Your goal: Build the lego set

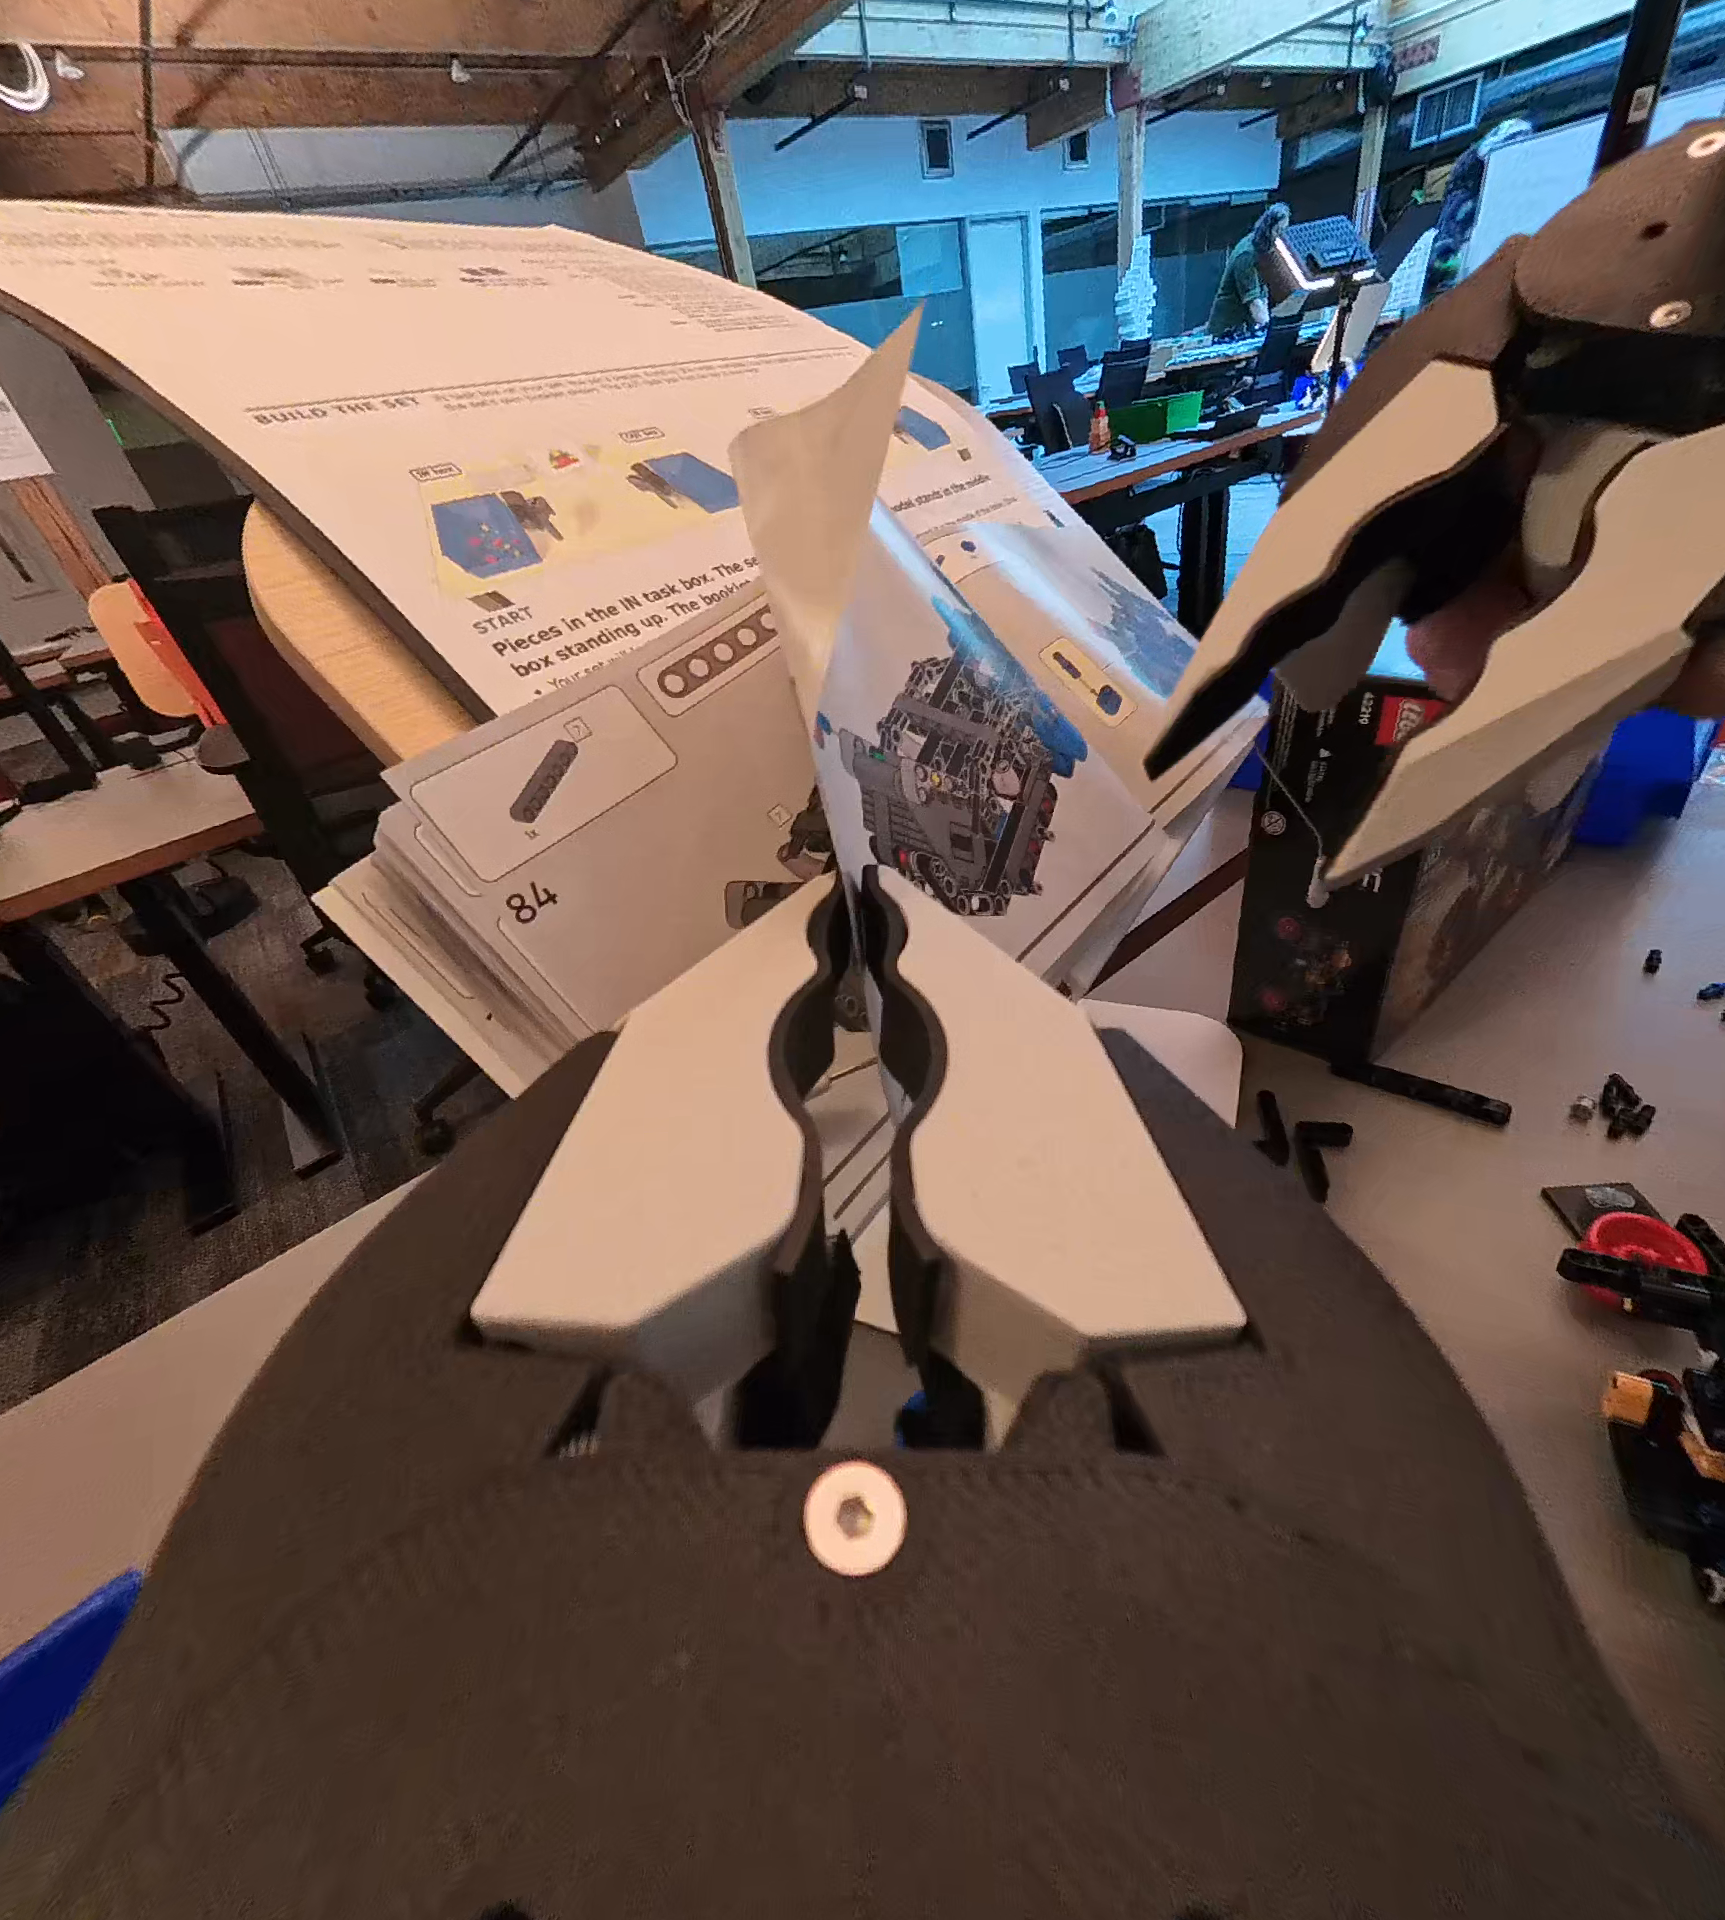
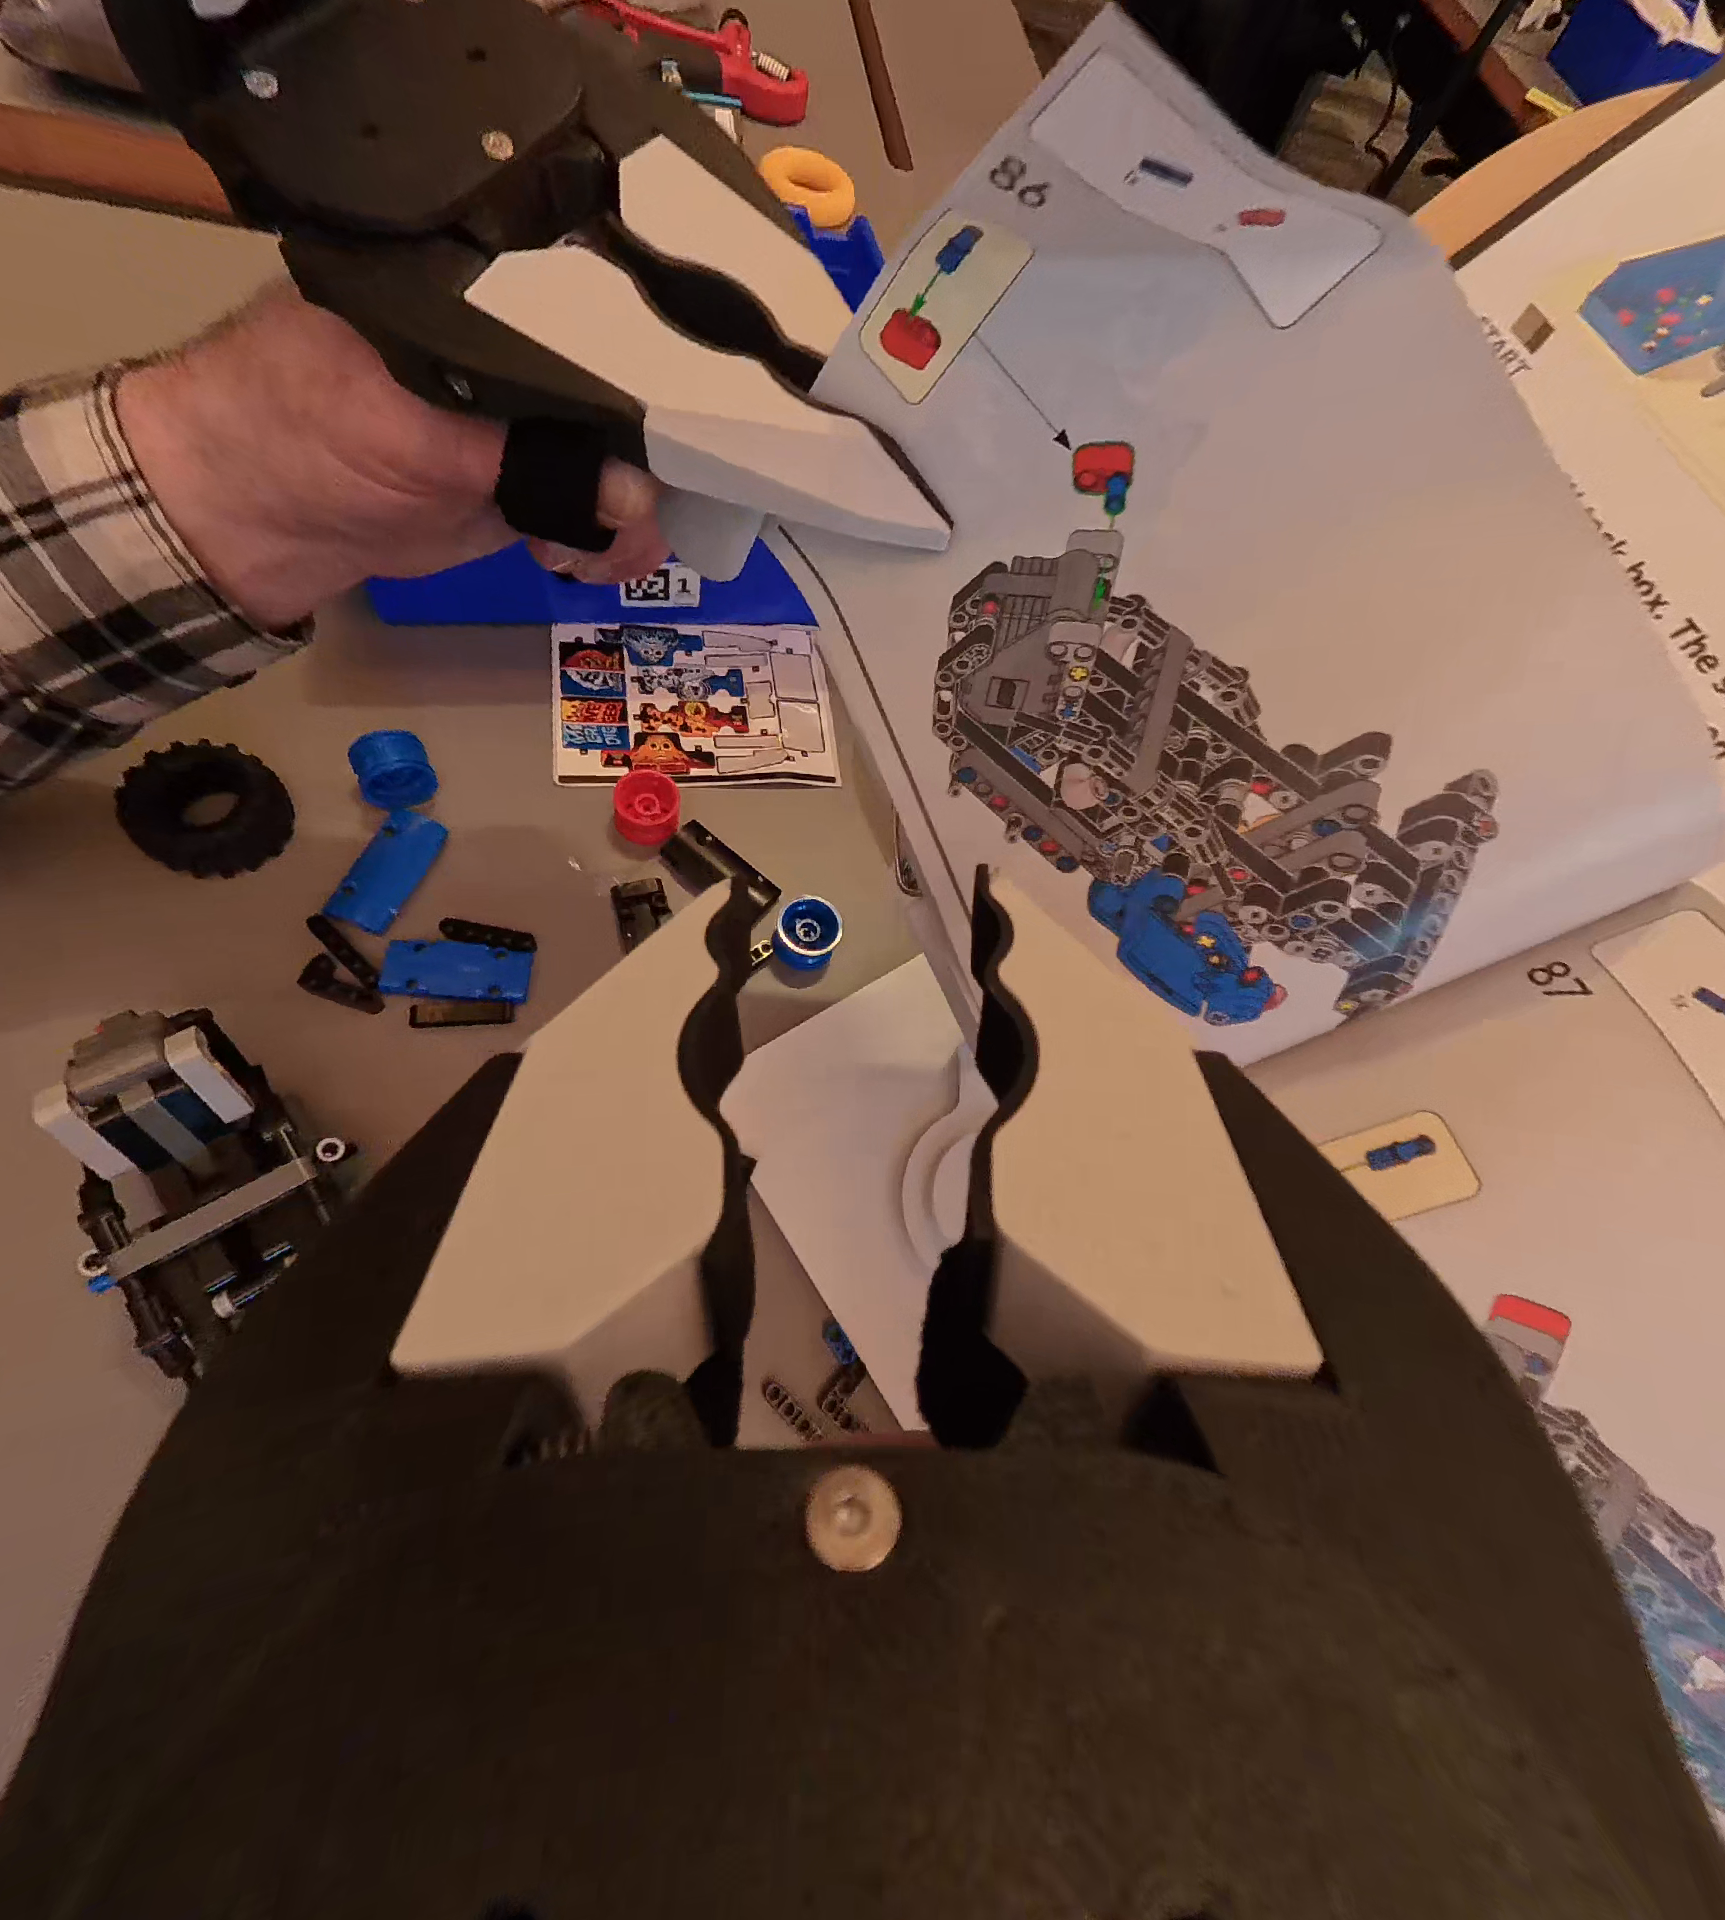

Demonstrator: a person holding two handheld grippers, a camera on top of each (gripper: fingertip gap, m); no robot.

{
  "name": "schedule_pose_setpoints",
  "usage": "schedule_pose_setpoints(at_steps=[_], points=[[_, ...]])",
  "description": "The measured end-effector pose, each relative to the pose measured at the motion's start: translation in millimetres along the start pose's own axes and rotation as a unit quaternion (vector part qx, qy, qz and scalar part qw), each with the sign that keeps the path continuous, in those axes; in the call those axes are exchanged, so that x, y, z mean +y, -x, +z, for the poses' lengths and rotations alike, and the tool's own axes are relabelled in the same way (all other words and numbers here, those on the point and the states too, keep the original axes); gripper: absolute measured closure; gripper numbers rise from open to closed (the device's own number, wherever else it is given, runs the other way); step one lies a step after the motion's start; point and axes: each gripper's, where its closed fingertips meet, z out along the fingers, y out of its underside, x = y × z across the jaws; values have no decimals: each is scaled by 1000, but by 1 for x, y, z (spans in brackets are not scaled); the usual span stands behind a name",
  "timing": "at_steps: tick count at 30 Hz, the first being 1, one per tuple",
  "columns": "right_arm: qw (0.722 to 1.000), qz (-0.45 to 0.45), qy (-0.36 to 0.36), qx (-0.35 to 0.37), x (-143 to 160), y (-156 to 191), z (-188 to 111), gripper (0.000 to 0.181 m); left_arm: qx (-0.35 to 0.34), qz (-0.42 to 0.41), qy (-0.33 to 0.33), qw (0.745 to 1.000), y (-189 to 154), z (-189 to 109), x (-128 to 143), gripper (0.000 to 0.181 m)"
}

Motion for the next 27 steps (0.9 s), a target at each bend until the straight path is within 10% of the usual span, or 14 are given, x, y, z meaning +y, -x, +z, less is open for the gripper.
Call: schedule_pose_setpoints(at_steps=[27], points=[[998, -42, -16, 33, 8, 3, 38, 141, -16, -25, 13, 999, 18, -11, 5, 181]])
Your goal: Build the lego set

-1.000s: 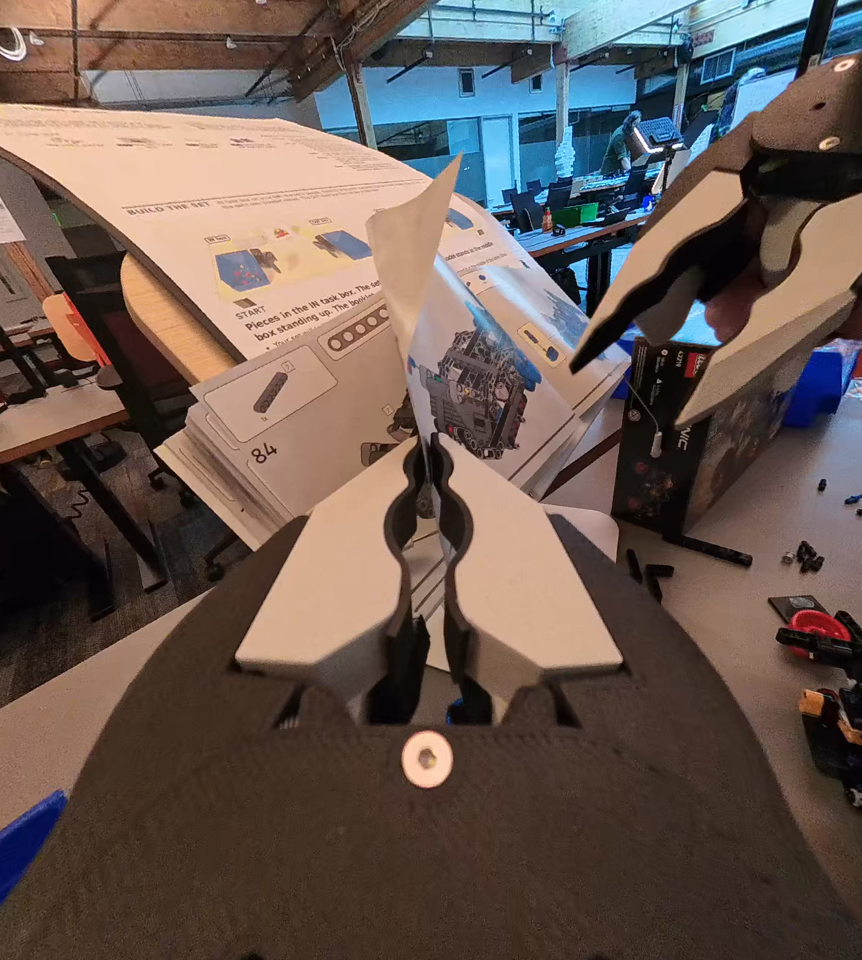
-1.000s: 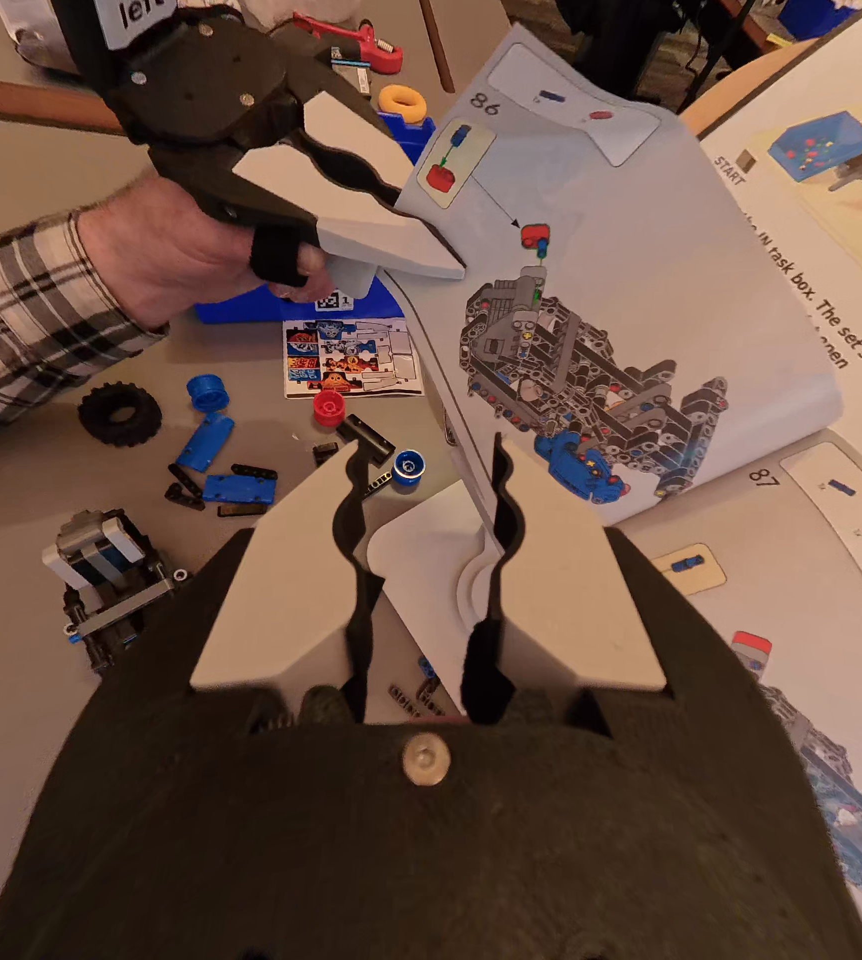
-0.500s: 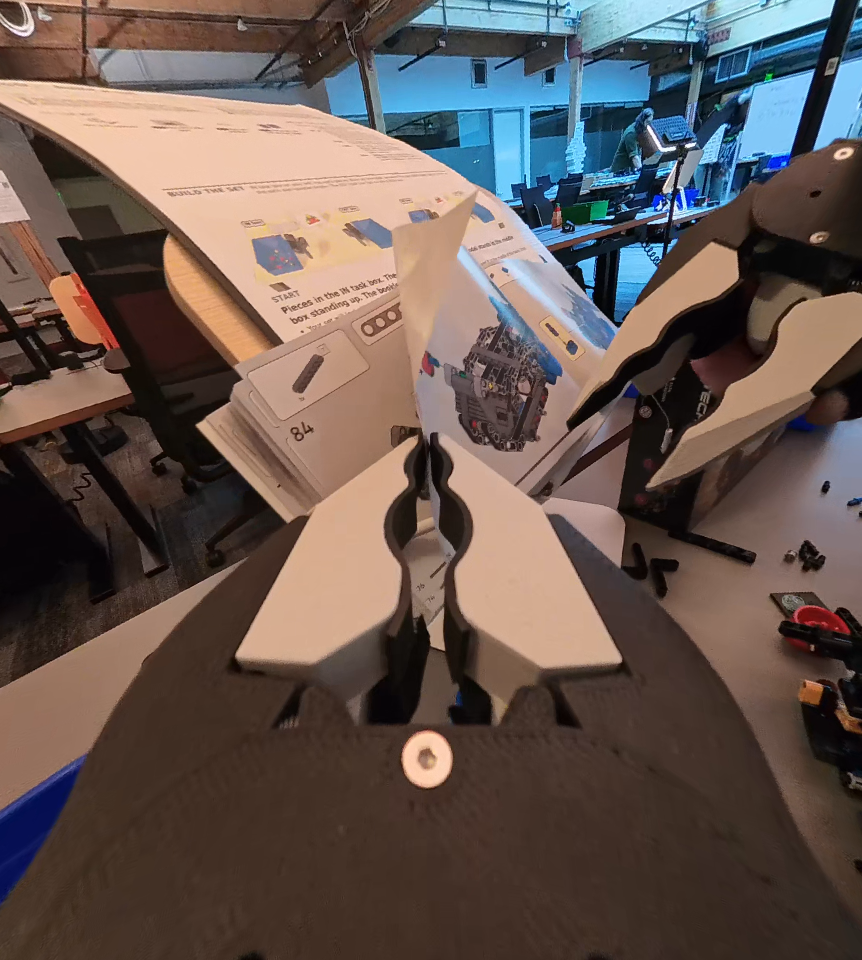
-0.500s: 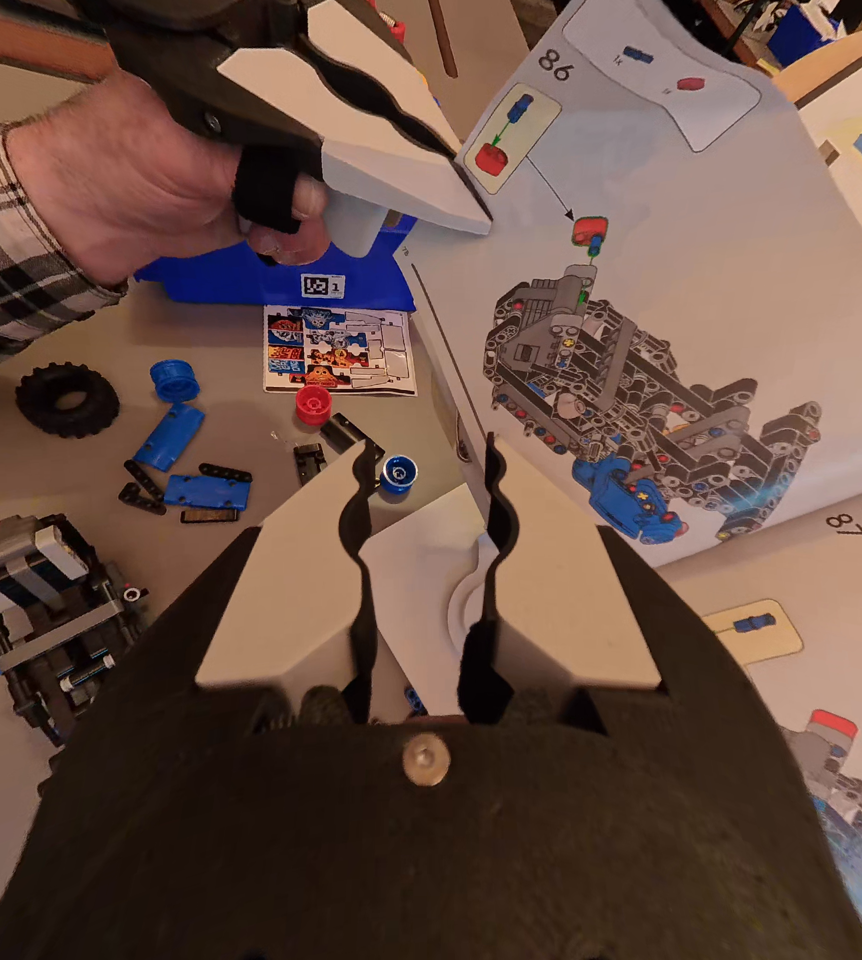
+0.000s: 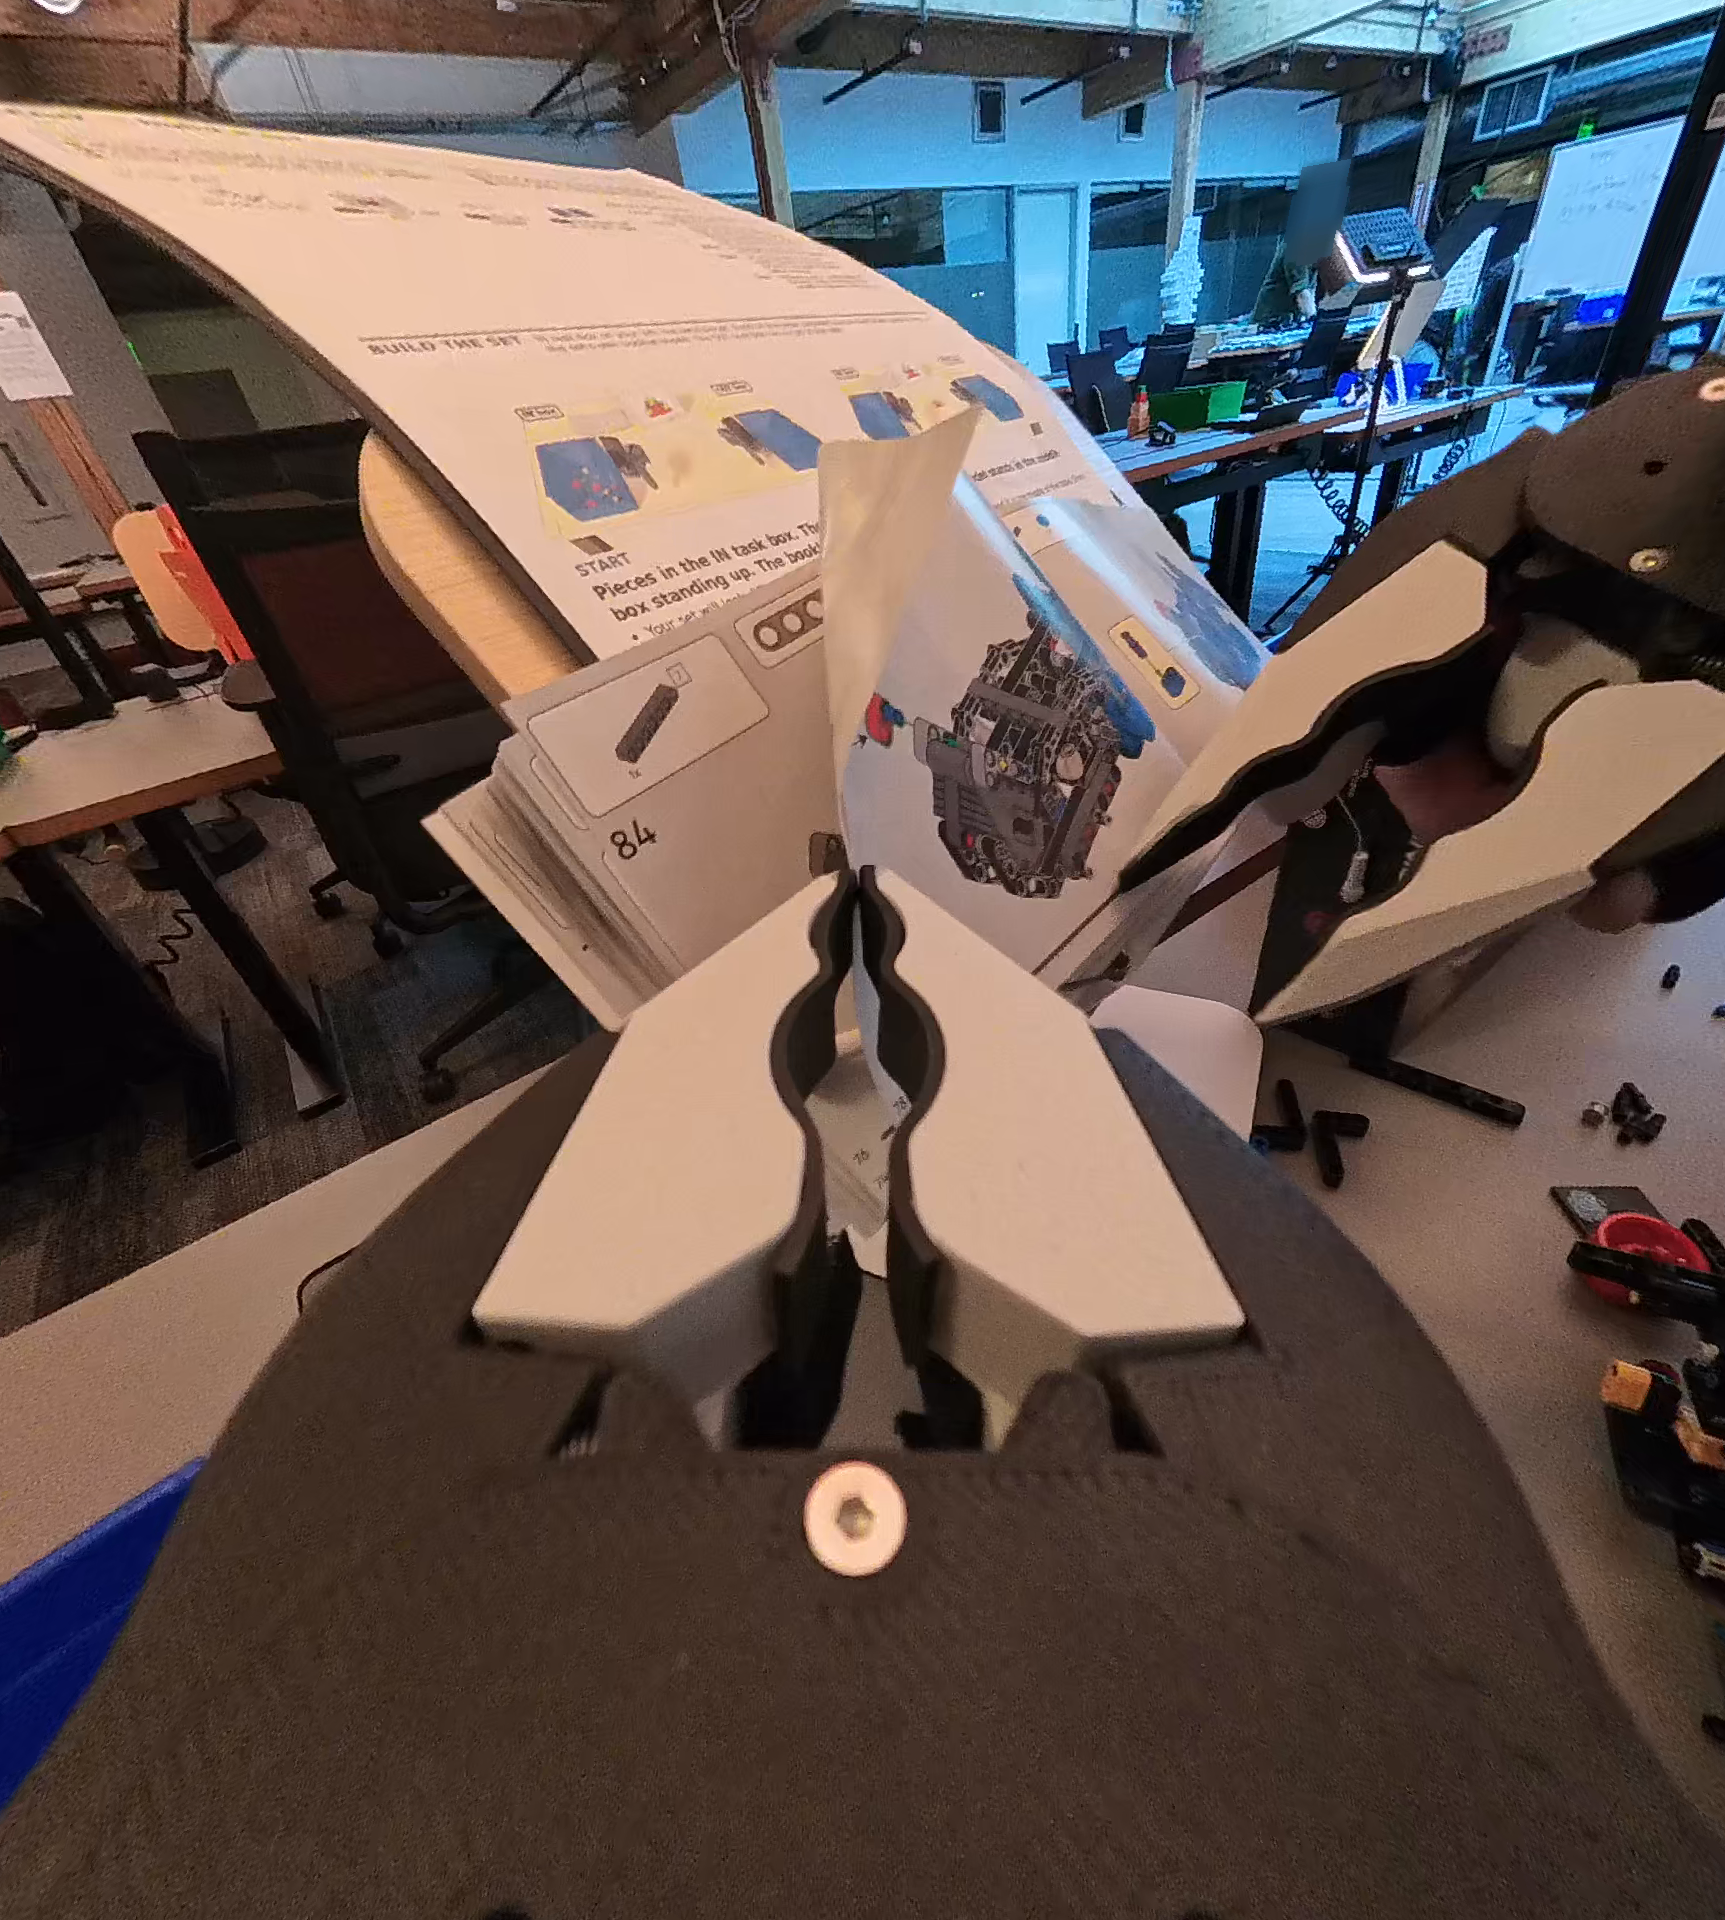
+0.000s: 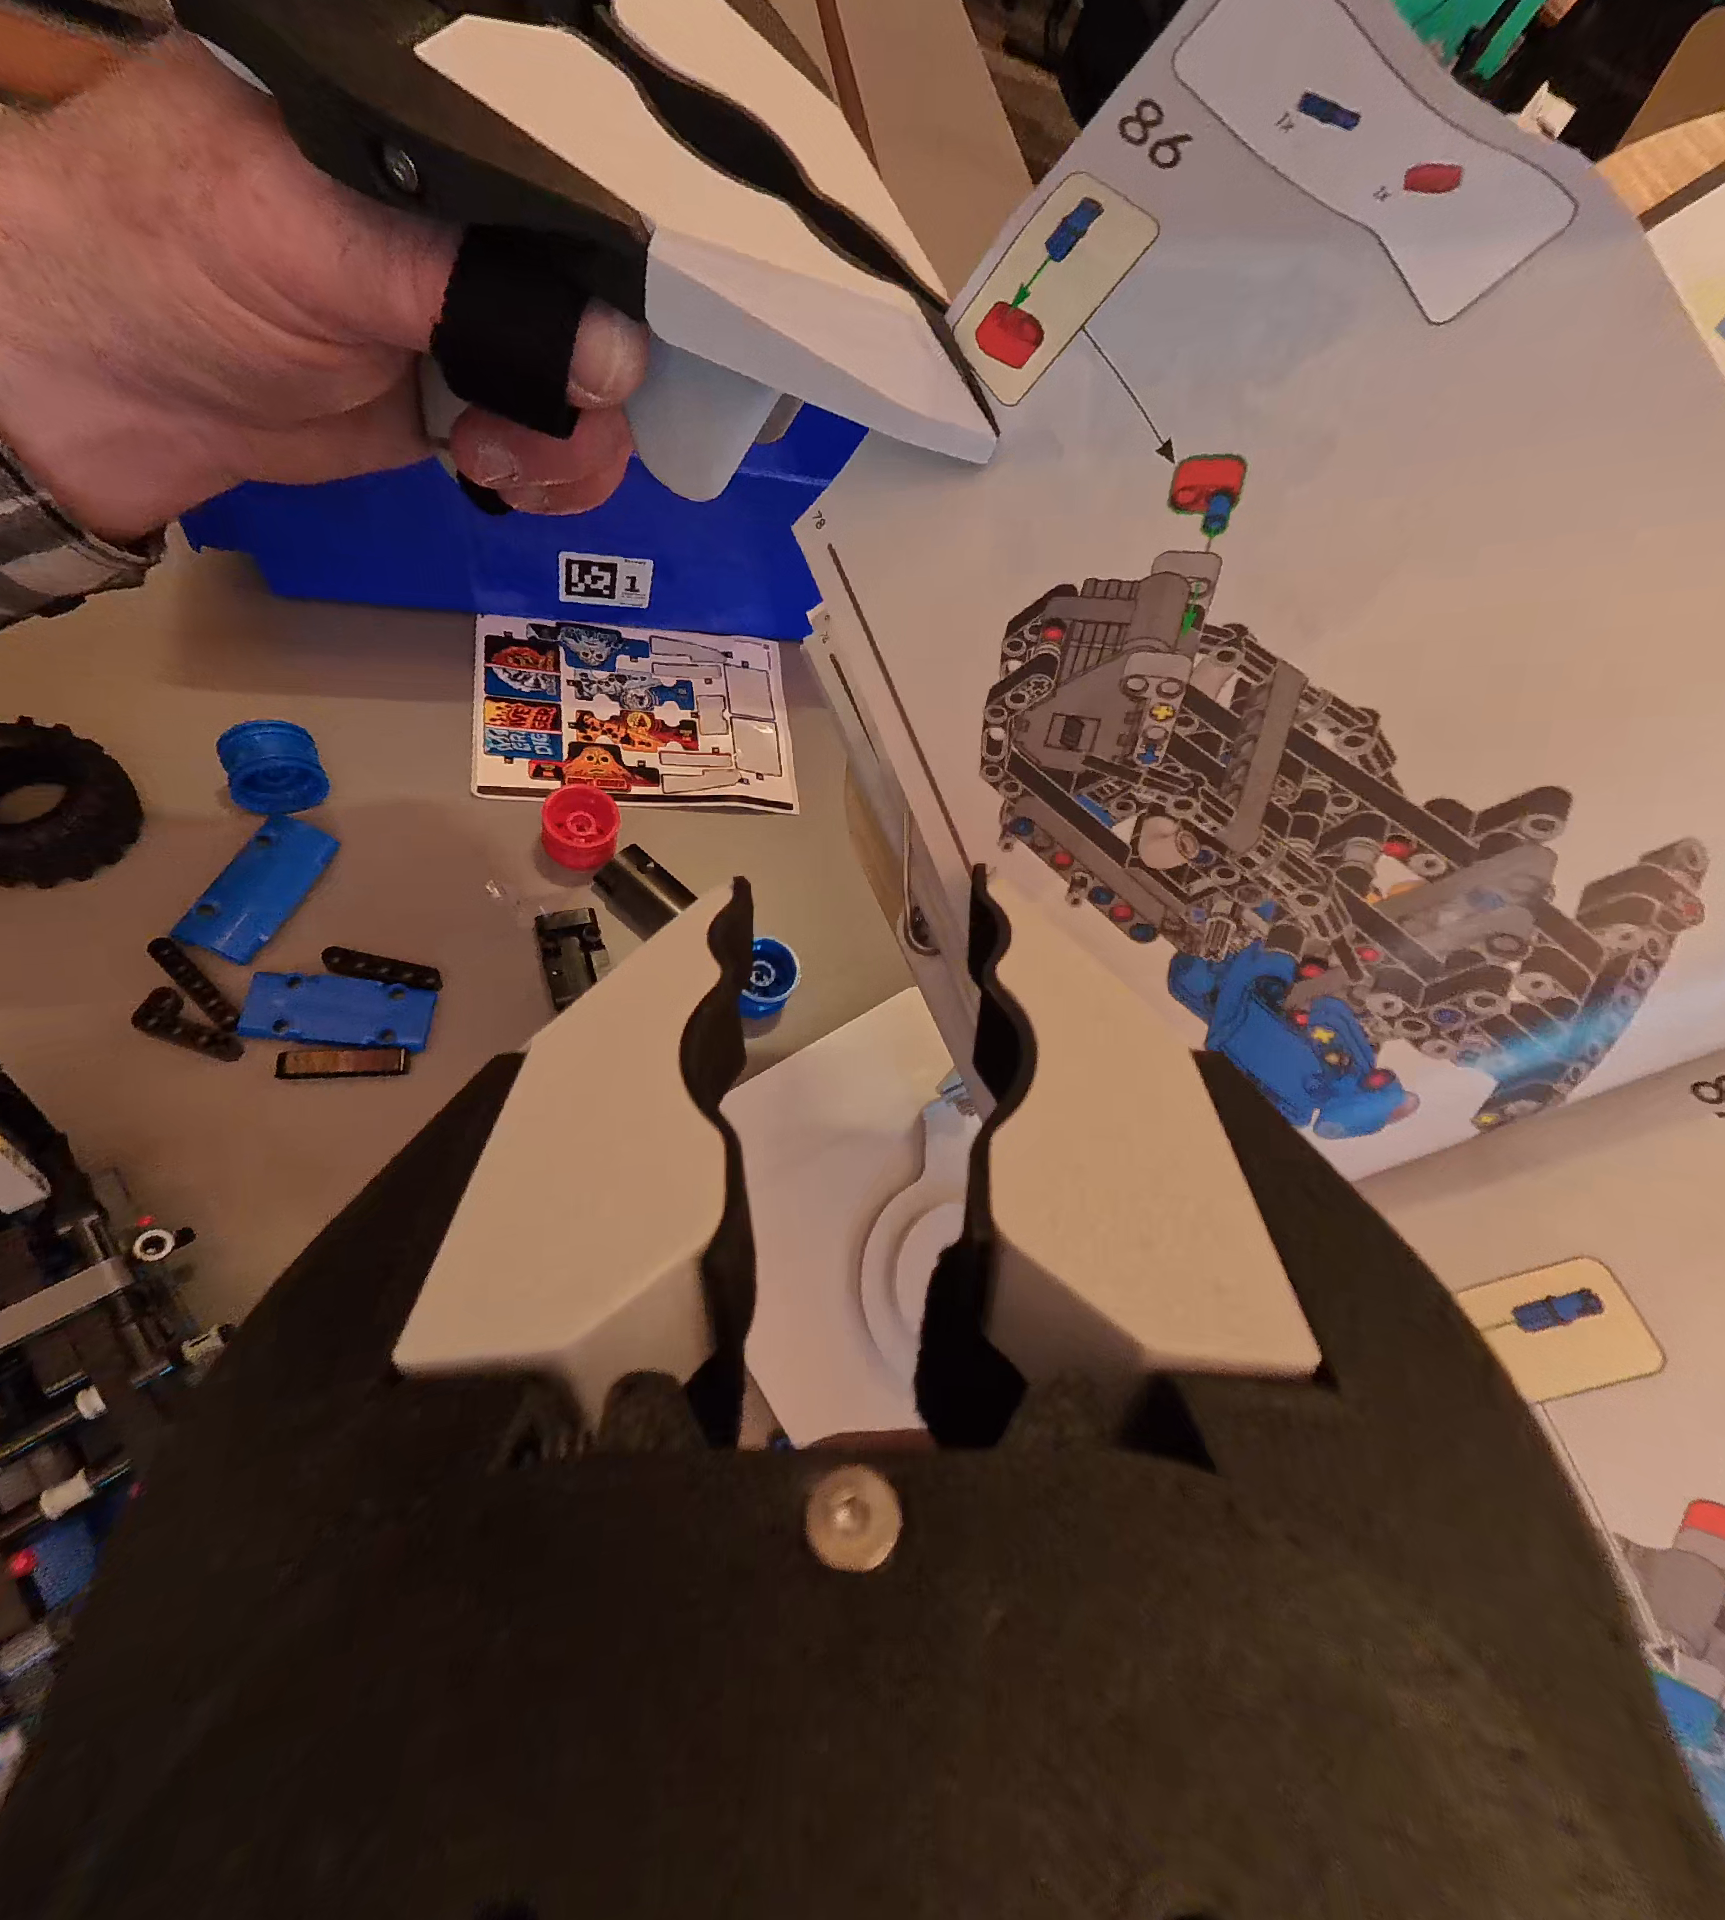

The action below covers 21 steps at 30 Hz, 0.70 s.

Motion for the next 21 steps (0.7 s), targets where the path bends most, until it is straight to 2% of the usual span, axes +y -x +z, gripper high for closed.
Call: schedule_pose_setpoints(at_steps=[3, 6, 11, 17, 19, 21], points=[[1000, -11, -3, 6, -2, 0, 6, 144, -5, 2, 4, 1000, 1, 0, 0, 181], [999, -34, -1, 19, -4, 0, 11, 153, -15, -10, 10, 1000, 6, 1, 4, 181], [998, -52, 31, 29, 5, 2, 23, 158, -14, -57, 28, 998, 13, 5, 18, 181], [996, -68, 37, 49, 5, -4, 24, 171, 5, -117, 8, 993, 17, 6, 21, 181], [995, -73, 36, 61, 5, -8, 24, 181, 8, -123, 8, 992, 17, 7, 23, 181], [995, -78, 34, 59, 5, -7, 24, 181, 7, -128, 12, 992, 18, 7, 26, 181]])
